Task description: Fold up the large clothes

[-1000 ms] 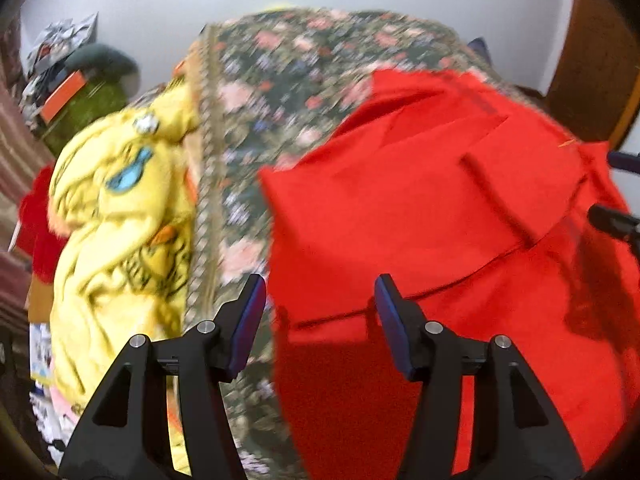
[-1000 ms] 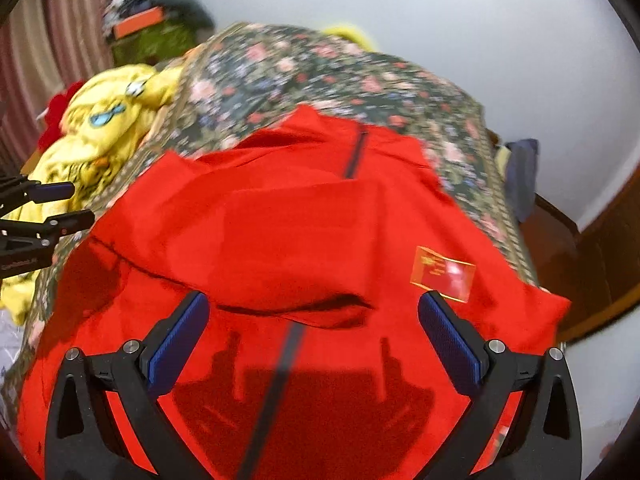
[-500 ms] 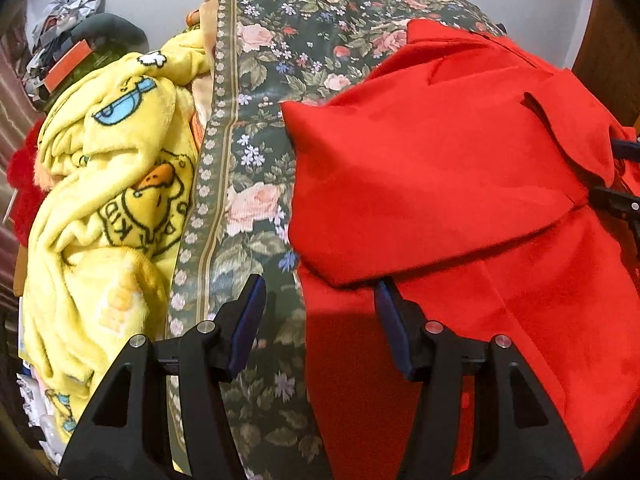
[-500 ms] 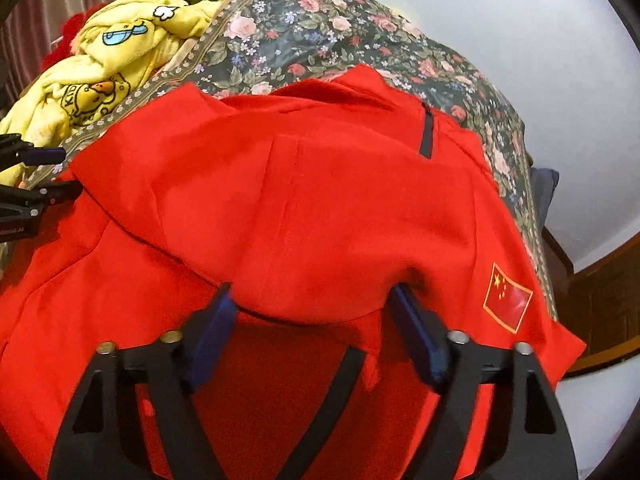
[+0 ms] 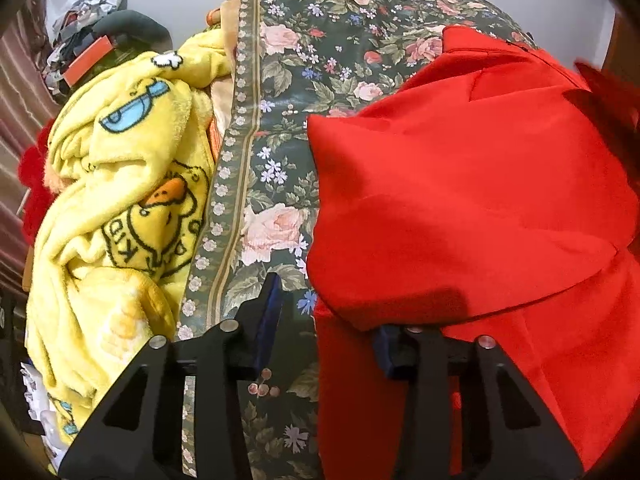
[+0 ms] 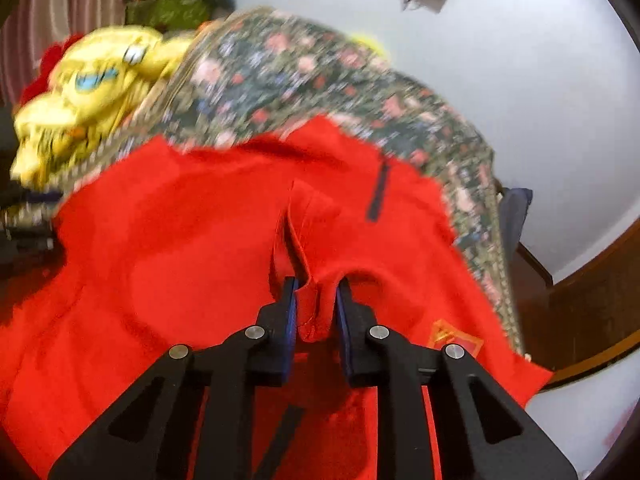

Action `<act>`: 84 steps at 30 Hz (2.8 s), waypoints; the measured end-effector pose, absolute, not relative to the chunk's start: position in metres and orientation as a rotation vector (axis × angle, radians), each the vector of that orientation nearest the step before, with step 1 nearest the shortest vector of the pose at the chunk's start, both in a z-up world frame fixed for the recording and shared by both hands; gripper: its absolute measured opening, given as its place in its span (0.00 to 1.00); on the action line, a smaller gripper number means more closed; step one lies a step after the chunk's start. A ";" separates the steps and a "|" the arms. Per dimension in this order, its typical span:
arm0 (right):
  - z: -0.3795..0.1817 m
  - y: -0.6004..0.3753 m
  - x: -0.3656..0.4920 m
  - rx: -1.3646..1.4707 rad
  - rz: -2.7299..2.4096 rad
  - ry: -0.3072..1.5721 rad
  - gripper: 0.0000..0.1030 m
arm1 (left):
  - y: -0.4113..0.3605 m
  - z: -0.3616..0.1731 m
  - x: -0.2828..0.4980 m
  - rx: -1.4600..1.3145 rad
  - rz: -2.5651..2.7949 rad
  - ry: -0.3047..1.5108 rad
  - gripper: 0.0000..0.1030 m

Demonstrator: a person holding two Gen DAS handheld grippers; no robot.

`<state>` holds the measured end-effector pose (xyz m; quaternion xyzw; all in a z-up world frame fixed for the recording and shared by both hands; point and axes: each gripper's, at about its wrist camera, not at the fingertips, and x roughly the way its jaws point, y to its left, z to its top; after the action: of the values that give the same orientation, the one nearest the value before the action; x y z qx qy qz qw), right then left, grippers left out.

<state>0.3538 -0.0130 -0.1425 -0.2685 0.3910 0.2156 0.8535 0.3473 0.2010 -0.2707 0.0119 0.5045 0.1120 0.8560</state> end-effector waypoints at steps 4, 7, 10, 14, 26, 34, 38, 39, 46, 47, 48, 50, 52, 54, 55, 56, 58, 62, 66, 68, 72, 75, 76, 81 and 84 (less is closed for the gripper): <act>-0.108 -0.042 0.371 -0.451 0.408 0.794 0.15 | 0.201 -0.265 0.344 0.027 0.247 1.044 0.41; -0.090 -0.072 0.377 -0.371 0.376 0.775 0.15 | 0.207 -0.263 0.341 0.004 0.256 1.038 0.41; -0.084 -0.100 0.381 -0.302 0.357 0.789 0.14 | 0.212 -0.263 0.339 -0.029 0.253 1.041 0.41; -0.095 -0.129 0.382 -0.234 0.341 0.838 0.14 | 0.207 -0.266 0.339 -0.031 0.245 1.056 0.41; -0.164 -0.188 0.388 -0.135 0.171 1.014 0.15 | 0.203 -0.272 0.335 -0.021 0.261 1.079 0.46; -0.166 -0.215 0.376 -0.053 0.183 1.048 0.16 | 0.200 -0.267 0.329 -0.006 0.264 1.088 0.47; -0.151 -0.204 0.363 -0.180 0.171 0.988 0.35 | 0.194 -0.257 0.323 -0.002 0.243 1.076 0.46; -0.148 -0.202 0.362 -0.200 0.158 0.968 0.45 | 0.191 -0.252 0.320 0.001 0.234 1.065 0.46; -0.138 -0.195 0.375 -0.171 0.146 0.913 0.81 | 0.176 -0.214 0.314 0.020 0.203 0.982 0.47; -0.142 -0.194 0.378 -0.160 0.150 0.934 0.81 | 0.173 -0.207 0.313 0.020 0.194 0.967 0.48; -0.148 -0.194 0.381 -0.150 0.154 0.959 0.81 | 0.170 -0.203 0.312 0.020 0.188 0.959 0.49; -0.164 -0.196 0.385 -0.113 0.162 1.020 0.81 | 0.163 -0.192 0.311 0.029 0.175 0.932 0.54; -0.177 -0.202 0.385 -0.071 0.164 1.073 0.81 | 0.155 -0.184 0.311 0.043 0.160 0.911 0.56; -0.185 -0.212 0.382 -0.048 0.153 1.105 0.81 | 0.147 -0.178 0.312 0.056 0.141 0.901 0.58; -0.184 -0.216 0.379 -0.046 0.149 1.102 0.81 | 0.143 -0.176 0.312 0.059 0.132 0.897 0.59; -0.182 -0.221 0.375 -0.045 0.148 1.091 0.81 | 0.138 -0.174 0.314 0.062 0.122 0.892 0.60; -0.173 -0.232 0.366 -0.038 0.146 1.069 0.81 | 0.129 -0.171 0.316 0.063 0.102 0.885 0.62; -0.157 -0.277 0.351 0.039 0.107 1.043 0.81 | 0.109 -0.172 0.326 0.036 0.054 0.879 0.63; -0.161 -0.326 0.343 0.141 0.032 1.077 0.81 | 0.087 -0.180 0.339 0.030 0.023 0.898 0.63; -0.169 -0.347 0.342 0.204 0.011 1.106 0.81 | 0.076 -0.185 0.345 0.036 0.011 0.913 0.63; -0.189 -0.383 0.339 0.352 -0.014 1.157 0.81 | 0.060 -0.193 0.351 0.035 -0.014 0.933 0.63; -0.202 -0.393 0.346 0.434 -0.007 1.171 0.81 | 0.053 -0.196 0.354 0.040 -0.022 0.941 0.63; -0.206 -0.397 0.349 0.482 0.003 1.170 0.81 | 0.052 -0.197 0.354 0.040 -0.024 0.942 0.63; -0.223 -0.409 0.368 0.664 -0.005 1.142 0.81 | 0.049 -0.199 0.355 0.050 -0.023 0.947 0.63; -0.227 -0.411 0.378 0.706 -0.032 1.133 0.80 | 0.050 -0.199 0.355 0.050 -0.020 0.949 0.63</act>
<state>0.3785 -0.4106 -0.2270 0.3275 0.5254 -0.0150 0.7852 0.3551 0.0499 -0.1987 0.0239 0.4568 -0.0098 0.8892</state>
